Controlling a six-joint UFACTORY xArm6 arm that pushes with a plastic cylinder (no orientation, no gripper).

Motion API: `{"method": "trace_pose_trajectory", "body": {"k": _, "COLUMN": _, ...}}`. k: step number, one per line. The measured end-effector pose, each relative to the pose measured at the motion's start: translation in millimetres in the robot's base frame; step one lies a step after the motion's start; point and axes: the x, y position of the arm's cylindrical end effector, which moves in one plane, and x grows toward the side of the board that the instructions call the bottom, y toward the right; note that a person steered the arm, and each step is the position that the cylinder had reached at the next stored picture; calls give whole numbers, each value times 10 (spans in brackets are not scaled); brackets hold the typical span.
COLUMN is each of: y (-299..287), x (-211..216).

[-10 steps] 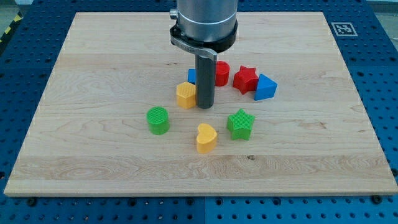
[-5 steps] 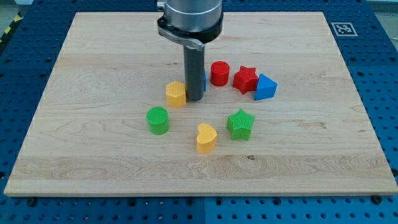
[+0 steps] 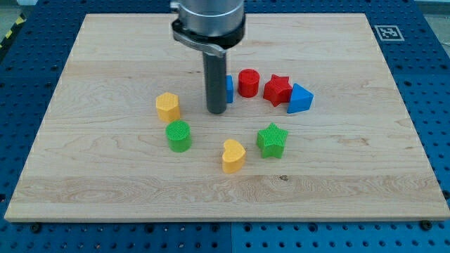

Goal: Keep yellow hexagon and blue cube diagonal to each other

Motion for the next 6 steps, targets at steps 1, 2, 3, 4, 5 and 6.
{"method": "trace_pose_trajectory", "body": {"k": 1, "y": 25, "x": 0}}
{"method": "trace_pose_trajectory", "body": {"k": 2, "y": -53, "x": -8}}
{"method": "trace_pose_trajectory", "body": {"k": 3, "y": -61, "x": -97}}
{"method": "trace_pose_trajectory", "body": {"k": 4, "y": 58, "x": -98}}
{"method": "trace_pose_trajectory", "body": {"k": 5, "y": 288, "x": -98}}
{"method": "trace_pose_trajectory", "body": {"k": 6, "y": 350, "x": -121}}
